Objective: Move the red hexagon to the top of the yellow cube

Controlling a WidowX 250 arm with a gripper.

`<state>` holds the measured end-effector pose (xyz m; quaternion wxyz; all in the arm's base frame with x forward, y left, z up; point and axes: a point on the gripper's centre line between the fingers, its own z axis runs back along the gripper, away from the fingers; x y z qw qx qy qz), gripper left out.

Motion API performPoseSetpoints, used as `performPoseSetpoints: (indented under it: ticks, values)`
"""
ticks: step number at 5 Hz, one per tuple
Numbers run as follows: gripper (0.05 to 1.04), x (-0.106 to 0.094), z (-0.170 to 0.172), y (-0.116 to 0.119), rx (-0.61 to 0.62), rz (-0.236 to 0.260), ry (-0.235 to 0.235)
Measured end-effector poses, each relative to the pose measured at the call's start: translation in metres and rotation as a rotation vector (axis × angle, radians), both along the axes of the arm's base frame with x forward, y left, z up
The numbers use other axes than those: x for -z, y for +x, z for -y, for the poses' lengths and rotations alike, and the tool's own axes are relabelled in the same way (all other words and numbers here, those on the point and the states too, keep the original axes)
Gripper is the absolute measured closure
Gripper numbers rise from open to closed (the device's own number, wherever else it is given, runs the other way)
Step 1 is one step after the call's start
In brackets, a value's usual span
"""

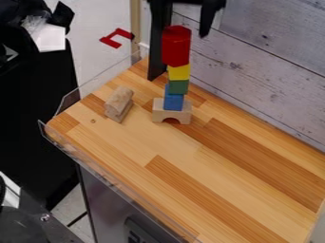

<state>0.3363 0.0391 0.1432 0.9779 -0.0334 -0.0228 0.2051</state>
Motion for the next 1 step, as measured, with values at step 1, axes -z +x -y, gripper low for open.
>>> performPoseSetpoints:
  ticks: [1]
  values:
    - [0.085,-0.0172,-0.0028,-0.0035,0.031,-0.016,-0.016]
